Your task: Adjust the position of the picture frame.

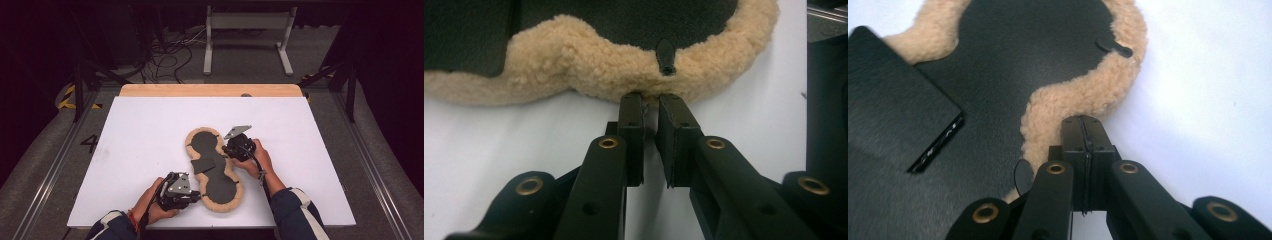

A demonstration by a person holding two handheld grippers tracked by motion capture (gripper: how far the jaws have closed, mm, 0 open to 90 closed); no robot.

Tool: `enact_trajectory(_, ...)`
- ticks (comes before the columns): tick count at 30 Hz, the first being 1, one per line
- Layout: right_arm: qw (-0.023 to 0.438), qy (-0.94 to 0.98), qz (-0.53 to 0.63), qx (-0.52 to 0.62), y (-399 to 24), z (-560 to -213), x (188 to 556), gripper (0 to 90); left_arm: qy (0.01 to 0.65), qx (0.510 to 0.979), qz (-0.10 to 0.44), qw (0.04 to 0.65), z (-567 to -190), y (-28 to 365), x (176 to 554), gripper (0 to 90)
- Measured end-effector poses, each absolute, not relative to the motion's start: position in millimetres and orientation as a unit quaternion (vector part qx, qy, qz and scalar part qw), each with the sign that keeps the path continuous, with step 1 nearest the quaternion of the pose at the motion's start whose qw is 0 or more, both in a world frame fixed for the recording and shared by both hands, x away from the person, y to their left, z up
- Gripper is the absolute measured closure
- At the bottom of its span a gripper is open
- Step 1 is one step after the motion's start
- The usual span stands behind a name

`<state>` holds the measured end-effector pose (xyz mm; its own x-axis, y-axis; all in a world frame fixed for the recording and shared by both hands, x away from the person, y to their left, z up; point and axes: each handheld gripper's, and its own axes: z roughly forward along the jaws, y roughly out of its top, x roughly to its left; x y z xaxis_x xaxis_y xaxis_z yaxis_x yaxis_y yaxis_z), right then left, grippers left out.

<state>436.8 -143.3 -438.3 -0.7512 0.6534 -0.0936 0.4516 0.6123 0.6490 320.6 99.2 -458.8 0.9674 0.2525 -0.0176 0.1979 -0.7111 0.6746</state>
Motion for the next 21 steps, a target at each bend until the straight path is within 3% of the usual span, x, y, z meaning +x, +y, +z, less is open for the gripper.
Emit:
enact_trajectory(11,0.214,0.891,0.269,0.297,-112.7,-437.5,443.8,90.0,0.115,0.925,0.045,0.358,-458.4,75.9,317.0,83.6)
enact_trajectory(15,0.206,0.889,0.272,0.304,-114.4,-437.3,446.0,89.8,0.109,0.925,0.048,0.360,-458.8,72.3,316.6,83.4)
enact_trajectory(18,0.209,0.880,0.275,0.325,-122.3,-434.2,444.0,82.4,0.113,0.923,0.042,0.365,-459.3,75.7,316.4,79.7)
enact_trajectory(21,0.200,0.872,0.302,0.328,-134.2,-429.4,433.3,86.1,0.110,0.922,0.041,0.370,-457.2,85.0,314.6,79.1)
